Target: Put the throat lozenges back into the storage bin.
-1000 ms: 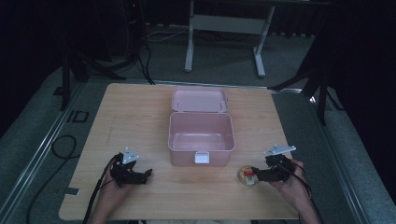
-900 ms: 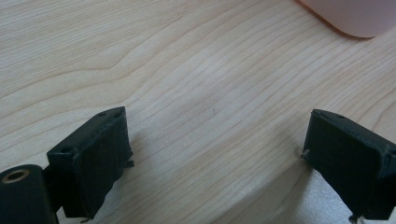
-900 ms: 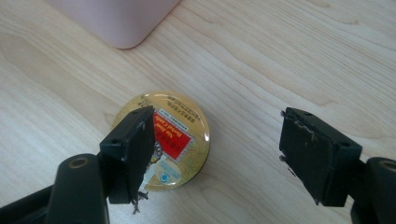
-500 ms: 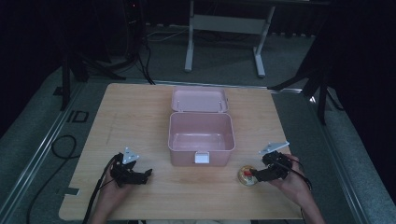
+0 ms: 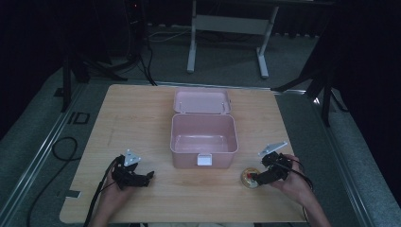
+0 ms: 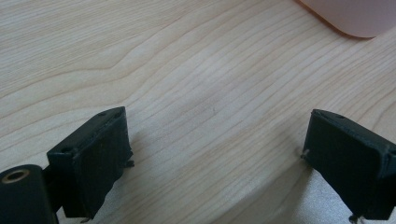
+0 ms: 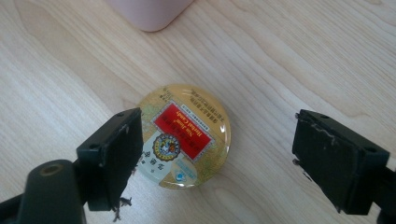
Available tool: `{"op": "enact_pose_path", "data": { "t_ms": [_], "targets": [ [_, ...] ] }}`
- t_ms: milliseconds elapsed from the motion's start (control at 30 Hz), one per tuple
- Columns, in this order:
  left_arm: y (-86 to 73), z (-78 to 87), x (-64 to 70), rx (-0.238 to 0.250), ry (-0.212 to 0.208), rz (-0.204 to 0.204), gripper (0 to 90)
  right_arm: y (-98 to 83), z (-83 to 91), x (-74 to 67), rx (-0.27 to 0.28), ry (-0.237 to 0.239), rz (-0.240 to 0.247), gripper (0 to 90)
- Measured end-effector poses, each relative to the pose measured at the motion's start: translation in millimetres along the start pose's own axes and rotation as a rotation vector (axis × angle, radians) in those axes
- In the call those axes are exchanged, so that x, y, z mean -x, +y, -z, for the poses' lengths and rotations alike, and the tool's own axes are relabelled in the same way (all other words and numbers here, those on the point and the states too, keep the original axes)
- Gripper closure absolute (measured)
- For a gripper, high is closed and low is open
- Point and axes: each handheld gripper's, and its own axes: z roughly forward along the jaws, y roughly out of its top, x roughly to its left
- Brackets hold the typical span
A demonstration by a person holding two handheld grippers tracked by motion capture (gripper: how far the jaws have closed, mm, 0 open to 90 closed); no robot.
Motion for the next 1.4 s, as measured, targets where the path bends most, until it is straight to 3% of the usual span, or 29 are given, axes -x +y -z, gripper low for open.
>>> {"op": "enact_pose_path", "data": {
  "t_ms": [300, 600, 1400],
  "targets": [
    [0.0, 0.0, 0.0, 0.0, 0.0, 0.0, 7.6, 4.2, -8.1, -2.9, -0.062, 0.048, 0.039, 13.5],
    [0.0, 0.0, 0.0, 0.0, 0.0, 0.0, 7.6, 5.8, -17.3, -9.3, -0.112, 0.062, 0.076, 13.2],
    [0.0, 0.0, 0.0, 0.0, 0.0, 0.0, 7.6, 8.7, -31.5, -13.5, -0.171, 0.065, 0.077, 12.8]
  ]
}}
